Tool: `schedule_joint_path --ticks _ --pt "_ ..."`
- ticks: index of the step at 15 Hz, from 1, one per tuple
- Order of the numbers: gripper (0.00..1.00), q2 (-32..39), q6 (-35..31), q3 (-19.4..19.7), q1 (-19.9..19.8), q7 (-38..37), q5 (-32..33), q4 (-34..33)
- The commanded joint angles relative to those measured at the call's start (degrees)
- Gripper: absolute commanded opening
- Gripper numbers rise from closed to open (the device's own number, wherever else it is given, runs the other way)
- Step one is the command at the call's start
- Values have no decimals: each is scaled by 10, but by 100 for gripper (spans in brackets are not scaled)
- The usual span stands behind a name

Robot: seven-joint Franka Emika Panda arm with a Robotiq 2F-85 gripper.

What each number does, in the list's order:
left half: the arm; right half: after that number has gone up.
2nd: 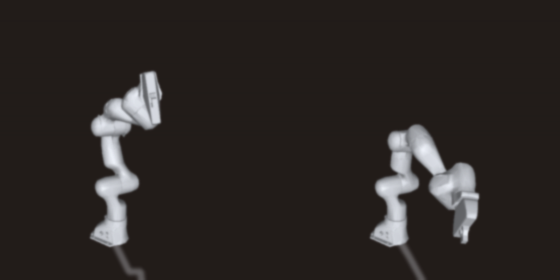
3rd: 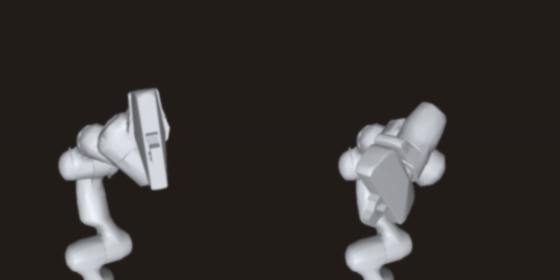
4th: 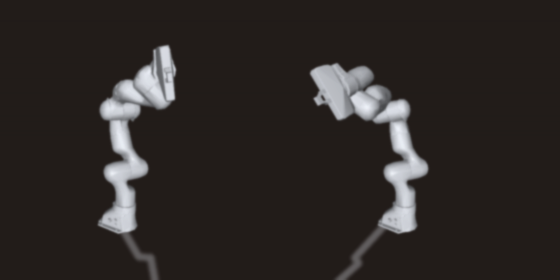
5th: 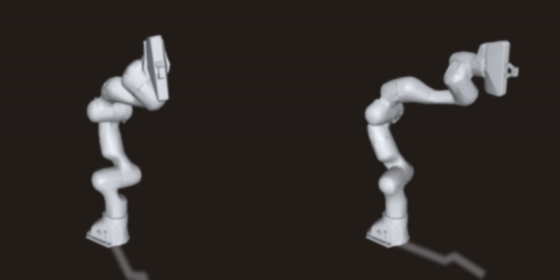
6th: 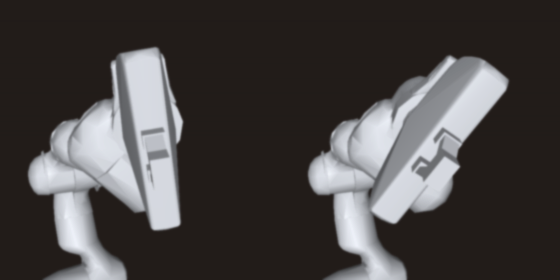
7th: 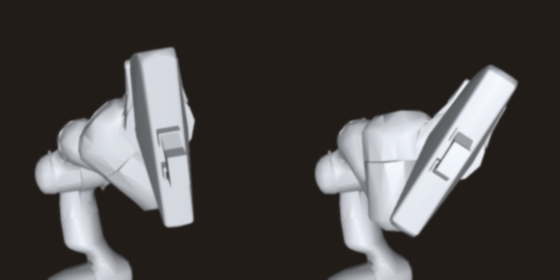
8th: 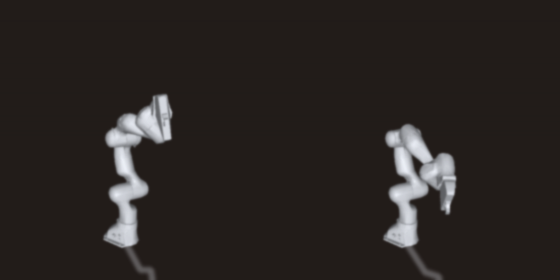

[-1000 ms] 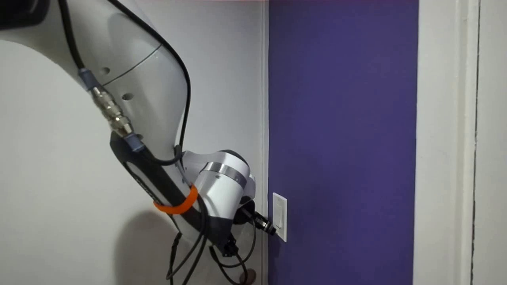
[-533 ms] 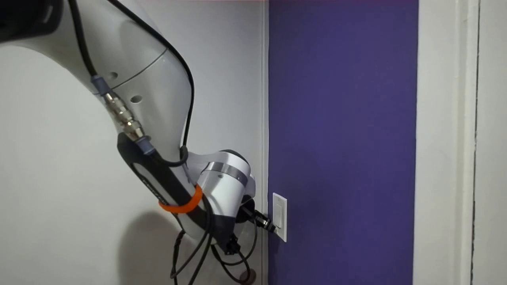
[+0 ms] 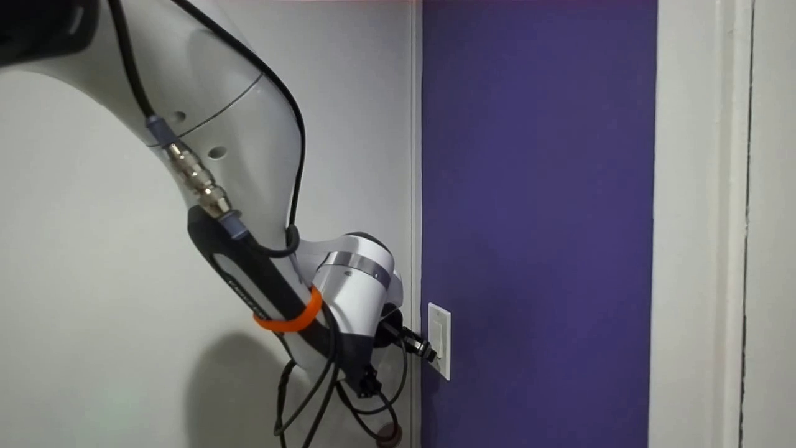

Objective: Flip the light switch on the wall

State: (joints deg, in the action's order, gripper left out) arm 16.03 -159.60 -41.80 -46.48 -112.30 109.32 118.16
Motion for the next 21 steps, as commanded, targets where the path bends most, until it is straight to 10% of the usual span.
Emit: schedule_joint_path --ticks 1,21 --pt "0 11 7 -1 2 -38 39 -13" --pt "0 8 2 2 -11 -120 119 -12"
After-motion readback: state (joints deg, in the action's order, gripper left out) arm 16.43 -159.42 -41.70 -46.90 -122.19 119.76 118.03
